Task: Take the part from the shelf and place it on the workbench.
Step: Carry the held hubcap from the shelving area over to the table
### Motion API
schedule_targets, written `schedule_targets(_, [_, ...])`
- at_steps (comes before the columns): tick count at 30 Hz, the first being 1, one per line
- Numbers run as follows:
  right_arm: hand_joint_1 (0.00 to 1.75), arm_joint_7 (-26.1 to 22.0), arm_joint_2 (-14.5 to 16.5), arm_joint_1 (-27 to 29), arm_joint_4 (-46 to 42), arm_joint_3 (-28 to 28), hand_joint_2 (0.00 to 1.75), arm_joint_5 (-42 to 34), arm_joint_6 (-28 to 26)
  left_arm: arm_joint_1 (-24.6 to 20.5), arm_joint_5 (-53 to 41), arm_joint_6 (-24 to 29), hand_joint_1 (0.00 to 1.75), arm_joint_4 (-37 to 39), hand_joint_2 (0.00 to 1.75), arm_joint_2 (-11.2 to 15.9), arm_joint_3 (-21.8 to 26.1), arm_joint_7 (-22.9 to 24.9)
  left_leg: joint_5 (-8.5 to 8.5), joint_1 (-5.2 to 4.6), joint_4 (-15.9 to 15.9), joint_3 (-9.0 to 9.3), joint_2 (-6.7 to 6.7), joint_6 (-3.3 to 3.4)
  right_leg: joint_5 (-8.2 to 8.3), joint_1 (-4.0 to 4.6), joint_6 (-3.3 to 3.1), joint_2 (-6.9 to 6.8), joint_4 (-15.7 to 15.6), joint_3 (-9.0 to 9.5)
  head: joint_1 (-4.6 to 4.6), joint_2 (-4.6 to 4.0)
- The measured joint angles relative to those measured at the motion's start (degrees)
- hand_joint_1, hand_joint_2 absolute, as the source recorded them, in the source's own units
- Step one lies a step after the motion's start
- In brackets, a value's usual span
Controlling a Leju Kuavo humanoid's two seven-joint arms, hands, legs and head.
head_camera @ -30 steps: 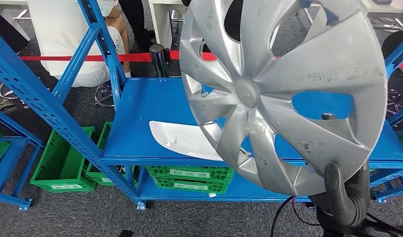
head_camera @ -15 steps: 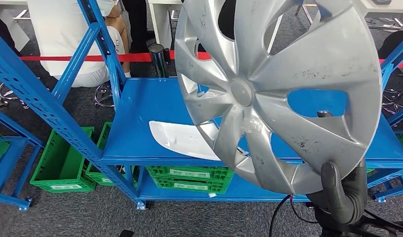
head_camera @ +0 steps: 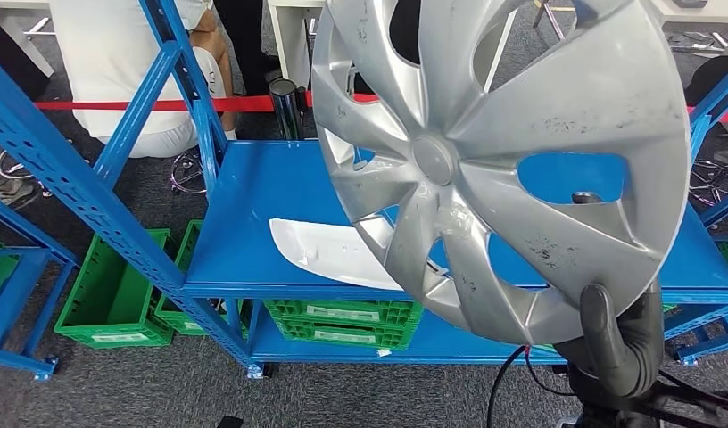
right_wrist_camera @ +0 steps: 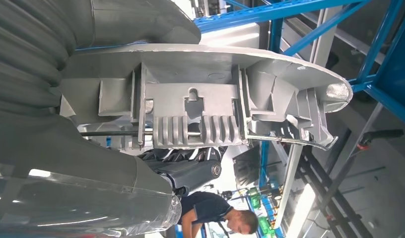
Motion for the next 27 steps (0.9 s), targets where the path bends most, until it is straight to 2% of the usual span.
schedule_targets(6, [1.75,0.33,-0.03,-0.48,0.13,0.0,1.75,-0.47,-0.02,0.0,0.09,0.03,0.0,0.0,1.75,0.0,0.0,0.04,-0.2,-0.41,0.08,0.0,-0.01,0.34,-0.02,-0.42,0.29,0.0,-0.01,0.02,-0.01,-0.01])
schedule_targets(10, [1.75,0.42,-0.03,-0.67,0.13,0.01,1.75,-0.48,-0.02,0.0,0.1,0.07,0.0,0.0,1.75,0.02,0.0,0.02,-0.39,-0.81,0.07,0.01,-0.03,0.91,-0.06,-0.83,0.9,-0.01,-0.24,0.16,-0.01,0.0])
schedule_targets(12, [1.75,0.42,-0.13,-0.86,0.12,-0.01,1.75,-0.48,-0.02,0.0,0.11,0.1,0.0,0.0,1.75,0.02,0.01,-0.03,-0.13,-0.51,-0.66,0.44,-0.02,1.31,-0.43,-0.9,1.21,0.04,-0.12,0.3,0.0,0.0])
schedule_targets(14, [1.75,0.42,-0.31,-1.12,0.12,-0.01,1.75,-0.48,-0.02,-0.02,0.15,0.11,0.0,0.0,1.75,0.01,0.03,-0.18,0.16,-0.16,-1.4,1.02,0.03,1.67,-2.91,-0.87,1.37,0.13,3.79,-1.39,0.13,0.0])
schedule_targets(16, [1.75,0.42,-0.43,-1.27,0.15,0.02,1.75,-0.49,-0.02,-0.02,0.21,0.11,0.0,0.0,1.75,0.01,0.04,-0.36,0.19,-0.16,-1.52,1.18,0.07,1.8,-6.55,-0.84,1.45,0.2,11.56,-5.4,0.31,-0.01])
schedule_targets(17, [1.75,0.42,-0.49,-1.27,0.2,0.05,1.75,-0.49,-0.02,0.01,0.25,0.11,0.0,0.0,1.75,0.0,0.04,-0.47,0.17,-0.17,-1.5,1.18,0.05,1.8,-7.41,-0.86,1.49,0.21,14.64,-7.17,0.37,-0.01])
schedule_targets(18, [1.75,0.44,-0.52,-1.28,0.29,0.07,1.75,-0.48,-0.04,0.03,0.3,0.11,0.0,0.0,1.75,0.0,0.05,-0.6,0.14,-0.16,-1.49,1.21,0.0,1.79,-7.27,-0.89,1.51,0.21,16.19,-8.25,0.39,-0.01])
schedule_targets(19, [1.75,0.48,-0.56,-1.33,0.37,0.08,1.75,-0.45,-0.1,0.05,0.34,0.11,0.0,0.0,1.75,-0.01,0.05,-0.71,0.1,-0.15,-1.47,1.26,-0.07,1.75,-6.09,-0.92,1.48,0.2,15.83,-8.43,0.41,-0.01])
schedule_targets(21, [1.75,0.58,-0.61,-1.59,0.44,0.09,1.75,-0.26,-0.47,0.04,0.53,0.11,0.0,-0.01,1.75,-0.03,0.07,-0.83,-0.05,-0.03,-1.35,1.46,-0.29,1.41,-1.29,-0.97,1.3,0.2,9.05,-5.93,0.44,0.0])
schedule_targets(23, [1.75,0.66,-0.67,-1.96,0.4,0.1,1.75,0.05,-1.03,0.01,0.84,0.14,0.0,-0.01,1.75,-0.02,0.08,-0.83,-0.12,-0.06,-1.15,1.38,-0.48,0.71,1.77,-0.85,0.97,0.39,2.48,-3.26,0.47,-0.01])
schedule_targets(24, [1.75,0.68,-0.72,-2.09,0.38,0.1,1.75,0.18,-1.3,0.01,1.02,0.16,0.0,-0.01,1.75,-0.01,0.09,-0.83,-0.05,-0.11,-1.06,1.25,-0.52,0.31,2.02,-0.73,0.74,0.53,1.28,-2.85,0.41,0.0])
schedule_targets(27, [1.75,0.78,-0.89,-2.25,0.27,0.05,1.75,0.28,-2.13,0.12,1.34,0.2,0.0,0.0,1.75,-0.03,0.13,-0.75,0.43,-0.02,-1.18,1.07,-0.5,-0.68,2.27,-0.4,-0.28,0.77,1.26,-3.13,0.16,0.0])
